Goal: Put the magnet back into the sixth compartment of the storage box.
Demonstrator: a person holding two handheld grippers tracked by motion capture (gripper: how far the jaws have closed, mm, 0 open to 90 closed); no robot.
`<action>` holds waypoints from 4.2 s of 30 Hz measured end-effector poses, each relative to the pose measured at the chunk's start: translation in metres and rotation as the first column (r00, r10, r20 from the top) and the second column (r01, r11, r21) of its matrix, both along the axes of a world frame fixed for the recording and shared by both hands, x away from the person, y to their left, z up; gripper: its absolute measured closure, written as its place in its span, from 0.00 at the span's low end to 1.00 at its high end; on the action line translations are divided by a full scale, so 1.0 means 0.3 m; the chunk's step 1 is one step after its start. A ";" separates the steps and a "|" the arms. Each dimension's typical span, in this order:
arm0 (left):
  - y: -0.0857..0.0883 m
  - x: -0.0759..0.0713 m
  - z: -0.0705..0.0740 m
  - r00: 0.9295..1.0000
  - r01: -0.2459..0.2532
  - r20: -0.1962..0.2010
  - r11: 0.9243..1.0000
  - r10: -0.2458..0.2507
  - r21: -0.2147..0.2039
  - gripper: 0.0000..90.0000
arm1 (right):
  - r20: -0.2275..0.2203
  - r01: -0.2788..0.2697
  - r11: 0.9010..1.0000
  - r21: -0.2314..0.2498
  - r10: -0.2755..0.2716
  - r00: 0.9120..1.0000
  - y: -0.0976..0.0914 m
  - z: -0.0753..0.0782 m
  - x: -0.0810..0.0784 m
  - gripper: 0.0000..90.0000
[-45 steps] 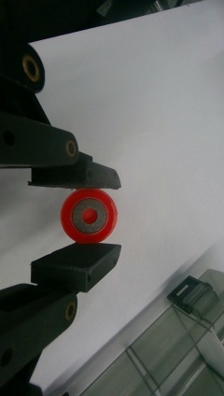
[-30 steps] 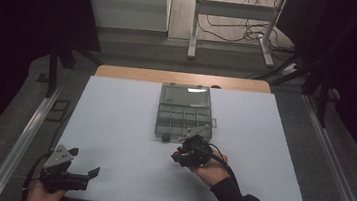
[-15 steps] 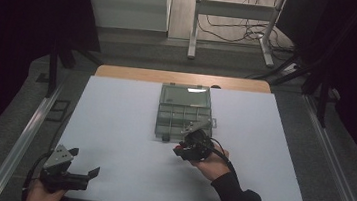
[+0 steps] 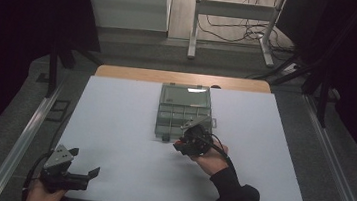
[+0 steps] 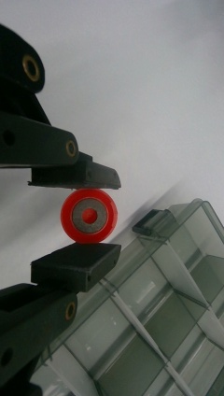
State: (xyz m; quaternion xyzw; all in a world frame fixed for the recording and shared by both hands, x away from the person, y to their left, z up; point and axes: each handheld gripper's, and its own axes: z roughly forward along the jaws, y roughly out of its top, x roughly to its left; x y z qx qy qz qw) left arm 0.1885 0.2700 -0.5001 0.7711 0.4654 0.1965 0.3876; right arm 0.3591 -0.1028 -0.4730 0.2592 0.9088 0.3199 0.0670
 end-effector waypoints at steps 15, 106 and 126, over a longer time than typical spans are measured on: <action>-0.001 0.000 0.000 1.000 0.000 -0.001 1.000 0.000 0.002 0.03 | 0.014 0.008 1.000 -0.006 -0.007 1.000 0.019 0.004 0.034 0.70; -0.003 0.000 0.000 1.000 0.004 0.002 1.000 -0.004 0.007 0.03 | 0.016 0.084 0.993 -0.080 -0.083 0.996 0.110 -0.034 0.263 0.69; -0.004 0.000 0.000 1.000 0.004 0.002 1.000 -0.004 0.008 0.03 | 0.047 0.074 0.995 -0.073 -0.071 0.996 0.110 -0.017 0.249 0.49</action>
